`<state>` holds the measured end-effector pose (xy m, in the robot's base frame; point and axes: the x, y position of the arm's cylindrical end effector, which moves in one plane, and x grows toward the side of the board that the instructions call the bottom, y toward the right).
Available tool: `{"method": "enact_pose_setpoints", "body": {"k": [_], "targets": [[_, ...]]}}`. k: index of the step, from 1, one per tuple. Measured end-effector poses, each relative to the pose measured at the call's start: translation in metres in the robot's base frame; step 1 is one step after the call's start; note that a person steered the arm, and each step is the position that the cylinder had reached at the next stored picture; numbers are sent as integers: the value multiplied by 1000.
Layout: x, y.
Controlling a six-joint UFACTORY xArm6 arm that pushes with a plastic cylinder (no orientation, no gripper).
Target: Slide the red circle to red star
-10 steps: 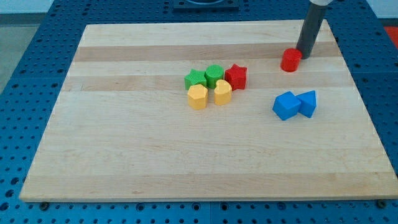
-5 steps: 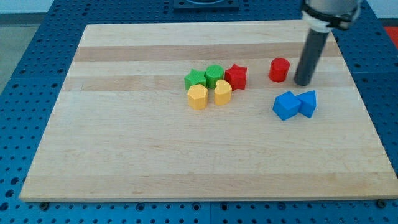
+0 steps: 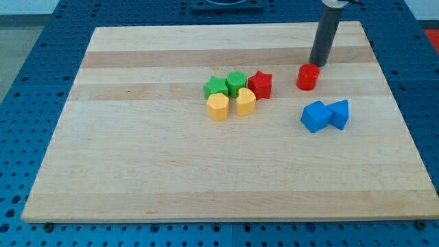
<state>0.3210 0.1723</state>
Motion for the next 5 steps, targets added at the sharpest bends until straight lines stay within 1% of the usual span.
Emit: {"method": "enact_pose_setpoints", "body": {"k": [5], "targets": [[31,-2]]}}
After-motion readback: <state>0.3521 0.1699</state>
